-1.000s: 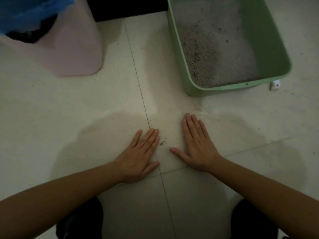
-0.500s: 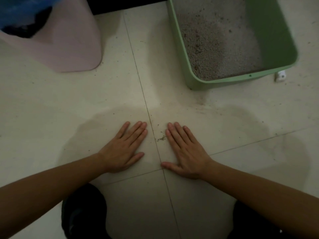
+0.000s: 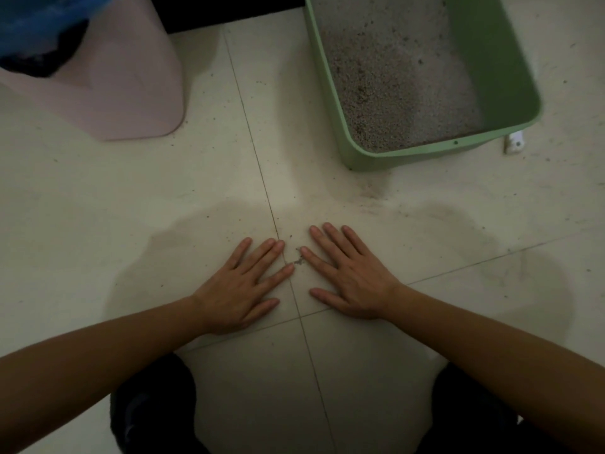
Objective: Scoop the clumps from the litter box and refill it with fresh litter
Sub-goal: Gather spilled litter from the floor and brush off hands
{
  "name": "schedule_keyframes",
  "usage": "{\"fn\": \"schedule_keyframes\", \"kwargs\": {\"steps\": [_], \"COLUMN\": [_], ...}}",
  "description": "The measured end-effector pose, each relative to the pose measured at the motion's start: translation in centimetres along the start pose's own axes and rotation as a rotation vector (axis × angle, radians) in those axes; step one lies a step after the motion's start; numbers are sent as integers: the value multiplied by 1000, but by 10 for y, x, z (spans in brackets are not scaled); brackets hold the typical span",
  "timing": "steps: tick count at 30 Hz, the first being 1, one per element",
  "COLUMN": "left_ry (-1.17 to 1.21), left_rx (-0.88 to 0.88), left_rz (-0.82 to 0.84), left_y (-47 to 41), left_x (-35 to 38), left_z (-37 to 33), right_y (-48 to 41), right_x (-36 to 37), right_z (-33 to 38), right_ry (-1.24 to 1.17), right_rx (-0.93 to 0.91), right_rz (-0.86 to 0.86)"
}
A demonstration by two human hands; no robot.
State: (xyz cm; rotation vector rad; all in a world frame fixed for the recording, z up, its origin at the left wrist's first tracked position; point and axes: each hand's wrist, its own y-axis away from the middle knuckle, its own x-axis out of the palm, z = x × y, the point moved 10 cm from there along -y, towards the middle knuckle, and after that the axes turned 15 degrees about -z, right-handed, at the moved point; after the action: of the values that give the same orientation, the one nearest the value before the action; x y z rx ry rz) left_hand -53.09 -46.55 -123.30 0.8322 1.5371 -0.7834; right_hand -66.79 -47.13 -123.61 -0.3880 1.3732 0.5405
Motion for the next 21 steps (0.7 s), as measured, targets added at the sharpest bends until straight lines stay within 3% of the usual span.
{"fn": "schedule_keyframes", "kwargs": {"steps": [6,11,16,21], "left_ry": [14,39,10,53], "left_rx": [-129,-384,-370,-332], "left_rz": [-25,-146,-317,-385], "left_y": [0,3,1,-4], "left_x": [-6,-18,-38,-42], "left_z": [21,64,74,70], "right_y": [-4,-13,-22,-31], "right_x": [-3,-9,-27,-31], "right_z": [5,16,10,20], "right_ry": [-28,-101,-178,-321], "right_rx": [7,71,169,70], "right_rz": [-92,-319,-566,-642]}}
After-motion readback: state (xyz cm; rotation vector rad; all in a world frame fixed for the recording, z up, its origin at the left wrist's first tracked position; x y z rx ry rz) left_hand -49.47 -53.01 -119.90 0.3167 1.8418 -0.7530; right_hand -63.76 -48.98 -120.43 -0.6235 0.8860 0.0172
